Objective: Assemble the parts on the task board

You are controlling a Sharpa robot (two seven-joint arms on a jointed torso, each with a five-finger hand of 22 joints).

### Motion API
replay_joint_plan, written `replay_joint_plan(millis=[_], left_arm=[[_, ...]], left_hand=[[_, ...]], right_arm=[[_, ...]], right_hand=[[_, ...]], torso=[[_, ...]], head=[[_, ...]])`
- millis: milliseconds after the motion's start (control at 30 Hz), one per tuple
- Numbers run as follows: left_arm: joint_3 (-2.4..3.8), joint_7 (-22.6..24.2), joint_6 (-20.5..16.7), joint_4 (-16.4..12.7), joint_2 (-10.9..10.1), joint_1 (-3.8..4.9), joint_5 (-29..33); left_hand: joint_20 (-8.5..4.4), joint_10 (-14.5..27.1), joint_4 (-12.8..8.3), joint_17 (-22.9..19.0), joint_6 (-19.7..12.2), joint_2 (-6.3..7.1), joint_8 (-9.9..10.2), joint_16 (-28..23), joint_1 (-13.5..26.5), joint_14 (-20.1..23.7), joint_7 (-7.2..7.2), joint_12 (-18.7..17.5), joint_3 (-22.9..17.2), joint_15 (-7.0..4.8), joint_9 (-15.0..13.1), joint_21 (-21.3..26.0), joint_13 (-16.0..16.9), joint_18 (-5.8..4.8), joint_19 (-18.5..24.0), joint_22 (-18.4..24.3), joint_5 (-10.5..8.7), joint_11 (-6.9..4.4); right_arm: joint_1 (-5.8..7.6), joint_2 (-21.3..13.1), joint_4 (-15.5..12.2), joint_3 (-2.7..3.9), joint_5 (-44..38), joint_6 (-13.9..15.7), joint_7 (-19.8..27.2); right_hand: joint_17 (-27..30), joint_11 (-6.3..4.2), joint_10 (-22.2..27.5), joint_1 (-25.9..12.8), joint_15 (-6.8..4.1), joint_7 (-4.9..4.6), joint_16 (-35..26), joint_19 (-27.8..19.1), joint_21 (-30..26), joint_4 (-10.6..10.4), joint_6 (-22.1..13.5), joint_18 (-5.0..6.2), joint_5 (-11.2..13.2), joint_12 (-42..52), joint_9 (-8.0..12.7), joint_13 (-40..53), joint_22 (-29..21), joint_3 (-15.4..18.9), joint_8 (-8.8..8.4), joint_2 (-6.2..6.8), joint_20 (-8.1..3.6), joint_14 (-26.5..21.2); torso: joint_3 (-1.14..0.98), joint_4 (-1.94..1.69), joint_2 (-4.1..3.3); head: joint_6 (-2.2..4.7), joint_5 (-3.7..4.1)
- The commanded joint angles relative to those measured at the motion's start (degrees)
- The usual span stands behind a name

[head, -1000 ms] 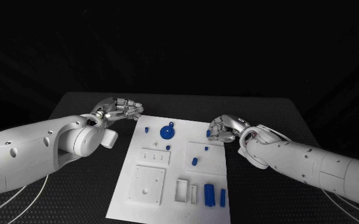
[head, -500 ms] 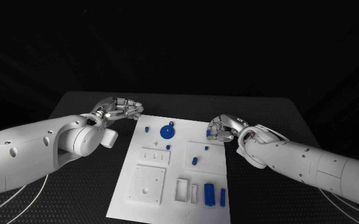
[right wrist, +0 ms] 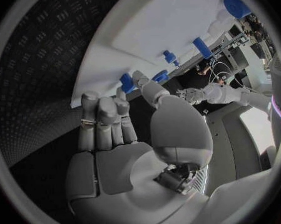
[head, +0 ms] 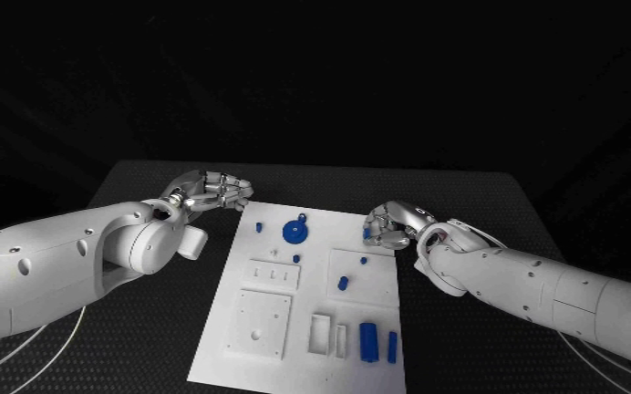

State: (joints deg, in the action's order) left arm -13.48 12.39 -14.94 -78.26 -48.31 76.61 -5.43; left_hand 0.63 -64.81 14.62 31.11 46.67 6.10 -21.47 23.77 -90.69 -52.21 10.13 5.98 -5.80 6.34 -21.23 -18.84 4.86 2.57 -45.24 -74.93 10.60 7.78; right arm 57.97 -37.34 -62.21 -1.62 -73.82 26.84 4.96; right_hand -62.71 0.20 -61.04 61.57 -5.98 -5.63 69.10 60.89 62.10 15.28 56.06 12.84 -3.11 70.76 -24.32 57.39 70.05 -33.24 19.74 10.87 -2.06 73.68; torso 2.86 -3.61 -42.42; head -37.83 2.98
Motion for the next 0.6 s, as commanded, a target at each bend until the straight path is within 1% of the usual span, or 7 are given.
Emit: replay_joint_plan(millis=[33,367,467,600], left_arm=[[0.04,0.4,0.9,-0.2,0.0,0.03,-0.3],[0.04,0.3,1.0,-0.2,0.0,0.03,-0.3],[0.04,0.3,1.0,-0.2,0.0,0.03,-0.3],[0.04,0.3,0.9,-0.2,0.0,0.03,-0.3]], left_hand=[[0.02,-0.4,0.4,0.1,0.2,0.07,0.3,-0.3,-0.7,-0.3,0.08,-0.3,0.0,0.07,0.1,-0.1,0.0,0.99,0.5,-1.2,-0.38,0.04],[0.01,-0.4,0.6,0.1,0.2,0.03,0.3,-0.4,-0.8,-0.3,0.09,-0.3,0.1,0.07,0.1,-0.2,0.0,0.99,0.5,-1.2,-0.37,0.04],[0.01,-0.4,0.6,0.2,0.2,0.03,0.3,-0.4,-0.8,-0.3,0.09,-0.3,0.1,0.07,0.1,-0.2,0.0,0.99,0.5,-1.2,-0.37,0.04],[0.02,-0.4,0.7,0.2,0.2,0.0,0.3,-0.4,-0.9,-0.3,0.09,-0.3,0.2,0.07,0.1,-0.2,0.0,0.99,0.5,-1.2,-0.37,0.04]], right_arm=[[-0.05,0.0,0.1,0.01,-0.1,-0.4,0.5],[-0.07,0.0,0.0,0.01,-0.6,-1.0,0.5],[-0.09,0.1,-0.1,0.01,-0.6,-1.0,0.5],[-0.09,0.1,-0.1,0.01,-0.6,-1.0,0.5]], right_hand=[[0.0,-0.3,-0.1,0.6,-0.19,-0.64,-0.1,0.2,0.4,0.1,0.6,2.16,0.0,-0.2,0.1,-0.1,-0.1,-0.6,-0.44,0.04,0.04,0.1],[0.0,-0.28,-0.2,2.7,-0.15,-0.65,-0.1,0.2,0.5,0.8,1.0,2.16,0.0,-0.2,0.2,0.0,0.0,-3.9,-0.61,-0.07,0.2,0.2],[0.0,-0.28,-0.2,2.7,-0.15,-0.65,-0.1,0.2,0.5,0.8,1.0,2.16,0.0,-0.2,0.2,0.0,0.0,-3.9,-0.61,-0.07,0.2,0.2],[0.0,-0.36,-0.3,3.1,-0.2,-0.54,-0.1,0.2,0.6,0.6,1.5,2.16,0.2,-0.2,0.1,0.0,0.0,-5.0,-0.39,-0.52,0.23,0.2]], torso=[[0.01,0.05,0.02],[-0.02,0.09,0.01],[-0.02,0.08,0.01],[0.0,0.04,0.03]], head=[[-0.02,-0.04],[-0.14,-0.08],[-0.17,-0.07],[-0.19,-0.02]])
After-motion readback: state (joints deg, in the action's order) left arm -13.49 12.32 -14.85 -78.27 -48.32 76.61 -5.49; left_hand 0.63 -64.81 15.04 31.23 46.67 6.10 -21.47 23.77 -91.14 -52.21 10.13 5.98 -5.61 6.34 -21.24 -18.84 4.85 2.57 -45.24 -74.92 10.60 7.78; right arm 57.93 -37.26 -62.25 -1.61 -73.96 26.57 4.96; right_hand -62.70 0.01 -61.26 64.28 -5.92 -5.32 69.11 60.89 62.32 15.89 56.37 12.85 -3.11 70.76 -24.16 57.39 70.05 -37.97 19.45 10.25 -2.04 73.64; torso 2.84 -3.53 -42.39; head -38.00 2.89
